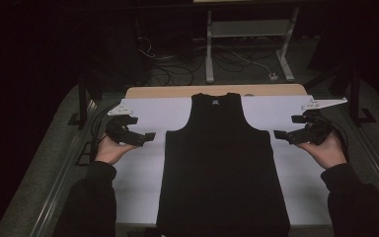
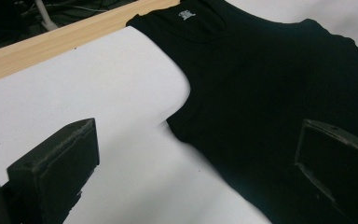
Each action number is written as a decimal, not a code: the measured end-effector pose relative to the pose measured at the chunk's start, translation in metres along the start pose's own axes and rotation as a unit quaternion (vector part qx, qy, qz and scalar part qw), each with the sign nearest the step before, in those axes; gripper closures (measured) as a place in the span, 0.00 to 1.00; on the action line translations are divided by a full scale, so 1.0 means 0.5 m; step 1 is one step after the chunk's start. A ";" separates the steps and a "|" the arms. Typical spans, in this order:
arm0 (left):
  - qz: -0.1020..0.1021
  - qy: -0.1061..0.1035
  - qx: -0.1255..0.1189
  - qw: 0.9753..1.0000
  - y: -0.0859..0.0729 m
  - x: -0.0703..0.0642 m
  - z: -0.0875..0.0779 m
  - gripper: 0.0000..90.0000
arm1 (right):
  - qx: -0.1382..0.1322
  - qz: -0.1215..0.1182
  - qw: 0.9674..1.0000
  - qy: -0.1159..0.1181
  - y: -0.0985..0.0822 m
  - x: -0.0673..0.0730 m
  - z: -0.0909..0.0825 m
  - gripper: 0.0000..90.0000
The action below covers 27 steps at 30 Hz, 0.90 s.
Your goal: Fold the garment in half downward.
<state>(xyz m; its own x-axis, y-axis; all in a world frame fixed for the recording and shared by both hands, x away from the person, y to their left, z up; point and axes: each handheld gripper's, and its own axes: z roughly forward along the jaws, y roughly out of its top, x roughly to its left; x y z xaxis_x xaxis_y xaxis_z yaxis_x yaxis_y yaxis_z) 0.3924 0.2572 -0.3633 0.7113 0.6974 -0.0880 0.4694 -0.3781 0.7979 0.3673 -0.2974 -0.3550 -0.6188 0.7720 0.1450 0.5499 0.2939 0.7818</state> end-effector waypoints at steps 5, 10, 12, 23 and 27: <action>0.002 -0.002 0.002 1.000 0.008 0.005 0.010 0.00 | 0.002 -0.002 1.000 0.001 0.010 -0.001 0.012 0.00; 0.007 -0.006 0.005 1.000 0.023 0.005 0.019 0.00 | 0.004 -0.008 1.000 0.001 0.026 -0.004 0.019 0.00; 0.010 -0.008 0.007 1.000 0.029 0.004 0.023 0.00 | 0.003 -0.007 1.000 0.001 0.033 -0.006 0.020 0.00; 0.008 -0.013 0.019 1.000 0.048 0.018 0.056 0.00 | 0.011 0.001 1.000 -0.001 0.055 -0.027 0.046 0.00; 0.007 -0.015 0.020 1.000 0.053 0.022 0.069 0.00 | 0.013 0.007 1.000 -0.001 0.056 -0.036 0.059 0.00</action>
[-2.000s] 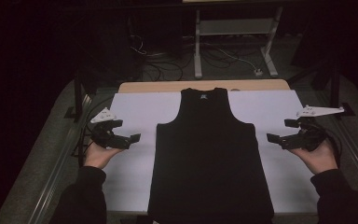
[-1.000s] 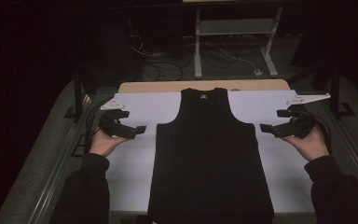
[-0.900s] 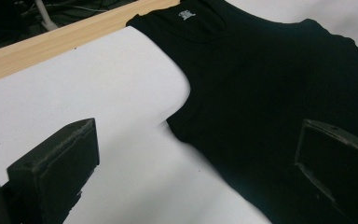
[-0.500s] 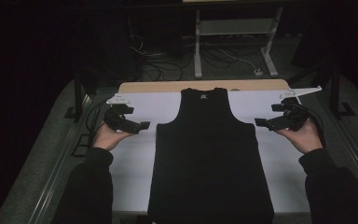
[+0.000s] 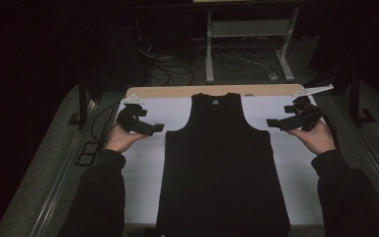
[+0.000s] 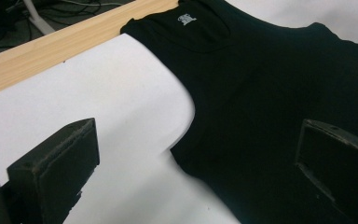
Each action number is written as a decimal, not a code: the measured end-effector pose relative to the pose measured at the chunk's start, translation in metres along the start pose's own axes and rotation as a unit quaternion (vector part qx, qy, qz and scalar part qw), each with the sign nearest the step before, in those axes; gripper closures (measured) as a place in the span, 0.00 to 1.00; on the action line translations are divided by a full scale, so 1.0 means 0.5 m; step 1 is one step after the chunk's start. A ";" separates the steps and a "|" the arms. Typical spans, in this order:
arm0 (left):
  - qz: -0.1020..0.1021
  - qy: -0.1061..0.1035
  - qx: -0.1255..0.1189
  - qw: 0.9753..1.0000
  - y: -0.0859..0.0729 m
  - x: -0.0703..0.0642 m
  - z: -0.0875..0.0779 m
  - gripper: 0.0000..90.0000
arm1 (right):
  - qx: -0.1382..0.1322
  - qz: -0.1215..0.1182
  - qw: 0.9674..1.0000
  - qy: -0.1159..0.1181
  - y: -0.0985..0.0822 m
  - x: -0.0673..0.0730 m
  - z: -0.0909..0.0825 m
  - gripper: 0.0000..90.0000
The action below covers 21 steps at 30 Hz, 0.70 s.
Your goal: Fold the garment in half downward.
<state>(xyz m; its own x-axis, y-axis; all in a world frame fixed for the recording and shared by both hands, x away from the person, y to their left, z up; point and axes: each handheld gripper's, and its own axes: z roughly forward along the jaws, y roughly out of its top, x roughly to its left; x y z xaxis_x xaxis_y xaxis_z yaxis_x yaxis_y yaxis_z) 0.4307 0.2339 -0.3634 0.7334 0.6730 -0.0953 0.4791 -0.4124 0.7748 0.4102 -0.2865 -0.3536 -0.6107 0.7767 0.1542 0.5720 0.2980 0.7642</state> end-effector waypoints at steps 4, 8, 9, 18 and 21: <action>-0.007 -0.004 -0.005 1.000 0.002 0.004 0.012 0.00 | 0.002 0.005 1.000 0.001 -0.002 -0.007 0.014 0.00; -0.016 -0.005 -0.010 1.000 -0.002 0.012 0.022 0.00 | 0.009 0.008 1.000 0.001 -0.005 -0.013 0.027 0.00; -0.017 -0.004 -0.009 1.000 -0.003 0.013 0.025 0.00 | 0.009 0.010 1.000 0.002 -0.005 -0.014 0.029 0.00; -0.023 -0.006 -0.003 1.000 -0.009 0.022 0.043 0.00 | 0.014 0.018 1.000 0.002 -0.011 -0.024 0.049 0.00; -0.024 -0.006 0.000 1.000 -0.012 0.024 0.050 0.00 | 0.019 0.019 1.000 0.001 -0.013 -0.028 0.055 0.00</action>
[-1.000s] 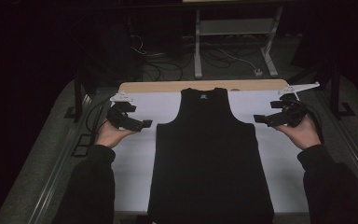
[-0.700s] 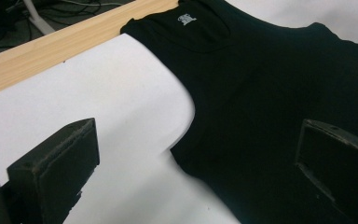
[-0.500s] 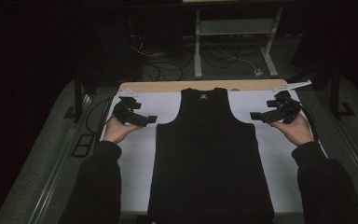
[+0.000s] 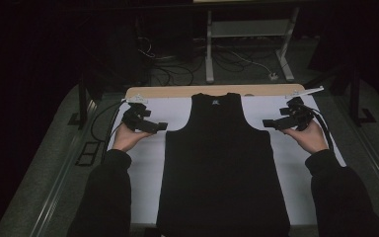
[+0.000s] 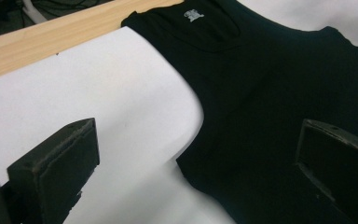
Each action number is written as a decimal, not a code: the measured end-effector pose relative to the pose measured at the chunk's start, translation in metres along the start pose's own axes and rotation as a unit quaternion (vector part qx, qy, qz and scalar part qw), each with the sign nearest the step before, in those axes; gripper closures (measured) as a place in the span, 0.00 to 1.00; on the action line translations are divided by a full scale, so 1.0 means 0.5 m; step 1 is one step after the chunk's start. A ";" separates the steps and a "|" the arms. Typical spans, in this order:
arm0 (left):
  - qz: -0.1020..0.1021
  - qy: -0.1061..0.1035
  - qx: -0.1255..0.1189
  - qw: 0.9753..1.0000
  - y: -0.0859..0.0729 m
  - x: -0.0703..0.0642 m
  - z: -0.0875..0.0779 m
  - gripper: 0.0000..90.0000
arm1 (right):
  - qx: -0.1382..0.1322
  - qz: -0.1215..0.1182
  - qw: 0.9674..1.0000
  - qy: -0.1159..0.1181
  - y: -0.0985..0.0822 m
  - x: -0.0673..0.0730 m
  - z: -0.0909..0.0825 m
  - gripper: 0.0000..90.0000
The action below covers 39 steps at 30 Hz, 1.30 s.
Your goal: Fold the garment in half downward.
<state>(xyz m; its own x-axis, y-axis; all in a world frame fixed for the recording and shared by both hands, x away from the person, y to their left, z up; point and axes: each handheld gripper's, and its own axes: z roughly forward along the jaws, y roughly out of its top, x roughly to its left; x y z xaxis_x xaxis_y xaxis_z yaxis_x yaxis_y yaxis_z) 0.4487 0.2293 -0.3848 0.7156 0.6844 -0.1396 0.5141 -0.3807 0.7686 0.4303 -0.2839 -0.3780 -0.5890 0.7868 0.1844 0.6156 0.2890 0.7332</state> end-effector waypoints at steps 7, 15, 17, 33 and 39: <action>-0.003 -0.005 0.008 1.000 -0.006 0.002 0.019 0.00 | 0.005 0.005 1.000 -0.002 -0.005 -0.010 0.010 0.00; -0.001 -0.011 0.020 1.000 -0.014 0.001 0.043 0.00 | 0.013 0.011 1.000 -0.003 -0.012 -0.018 0.025 0.00; 0.001 -0.013 0.023 1.000 -0.016 0.001 0.049 0.00 | 0.013 0.011 1.000 -0.003 -0.013 -0.020 0.028 0.00; -0.019 -0.028 0.034 0.999 -0.033 0.003 0.092 0.00 | 0.035 0.022 0.999 -0.001 -0.034 -0.030 0.065 0.00; -0.023 -0.031 0.049 0.998 -0.041 0.008 0.103 0.00 | 0.050 0.032 0.998 0.002 -0.050 -0.037 0.084 0.00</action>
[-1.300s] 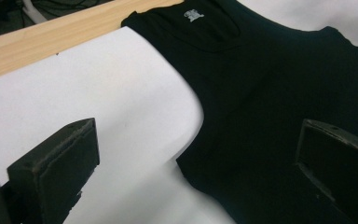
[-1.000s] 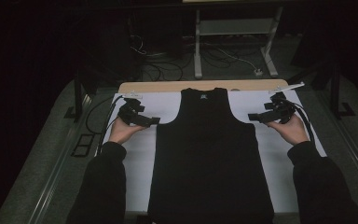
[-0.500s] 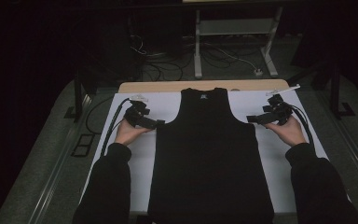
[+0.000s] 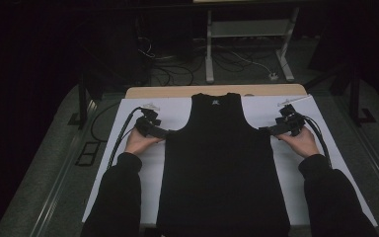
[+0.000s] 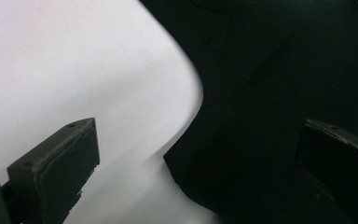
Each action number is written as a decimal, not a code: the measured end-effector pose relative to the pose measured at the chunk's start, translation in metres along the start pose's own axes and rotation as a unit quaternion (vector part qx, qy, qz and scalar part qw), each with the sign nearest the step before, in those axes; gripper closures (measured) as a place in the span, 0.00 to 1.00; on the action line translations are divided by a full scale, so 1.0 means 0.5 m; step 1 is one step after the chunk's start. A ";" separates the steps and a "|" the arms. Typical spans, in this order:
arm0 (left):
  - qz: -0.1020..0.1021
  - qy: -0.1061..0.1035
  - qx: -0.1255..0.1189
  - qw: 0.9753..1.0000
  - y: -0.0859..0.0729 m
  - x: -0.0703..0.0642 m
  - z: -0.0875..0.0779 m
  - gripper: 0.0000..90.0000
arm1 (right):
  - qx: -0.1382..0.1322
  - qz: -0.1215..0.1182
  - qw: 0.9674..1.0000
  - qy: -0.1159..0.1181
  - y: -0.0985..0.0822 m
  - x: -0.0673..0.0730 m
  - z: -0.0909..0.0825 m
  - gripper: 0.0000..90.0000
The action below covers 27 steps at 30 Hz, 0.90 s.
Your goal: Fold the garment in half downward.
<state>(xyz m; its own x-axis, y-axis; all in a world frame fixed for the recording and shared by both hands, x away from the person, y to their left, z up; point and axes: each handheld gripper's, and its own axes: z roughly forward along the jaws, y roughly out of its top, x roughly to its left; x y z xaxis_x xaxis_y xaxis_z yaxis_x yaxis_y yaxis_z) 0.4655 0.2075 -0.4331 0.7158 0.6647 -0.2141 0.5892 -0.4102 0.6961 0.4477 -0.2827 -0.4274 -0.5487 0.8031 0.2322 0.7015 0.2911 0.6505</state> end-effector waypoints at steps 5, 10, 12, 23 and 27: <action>-0.001 0.001 0.003 1.000 -0.002 0.001 0.005 0.00 | 0.010 0.003 1.000 0.000 -0.008 -0.006 0.011 0.02; -0.008 -0.004 0.019 1.000 -0.006 0.003 0.010 0.04 | 0.017 0.002 1.000 0.000 -0.012 -0.006 0.015 0.05; -0.003 -0.007 0.026 1.000 -0.007 0.003 0.009 0.07 | 0.019 0.003 1.000 -0.002 -0.014 -0.006 0.016 0.08; -0.002 -0.010 0.033 0.999 -0.006 -0.002 0.012 0.20 | 0.021 0.006 1.000 -0.001 -0.022 -0.012 0.016 0.21; -0.009 -0.006 0.024 1.000 -0.004 -0.002 0.014 0.28 | 0.018 0.004 1.000 -0.003 -0.022 -0.010 0.017 0.30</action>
<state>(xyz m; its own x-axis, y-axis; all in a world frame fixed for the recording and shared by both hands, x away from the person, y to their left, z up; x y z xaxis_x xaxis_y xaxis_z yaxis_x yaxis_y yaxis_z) 0.4661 0.2033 -0.4391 0.7089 0.6652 -0.2343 0.6194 -0.4283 0.6580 0.4465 -0.2855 -0.4416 -0.5395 0.8092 0.2327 0.7221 0.3026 0.6221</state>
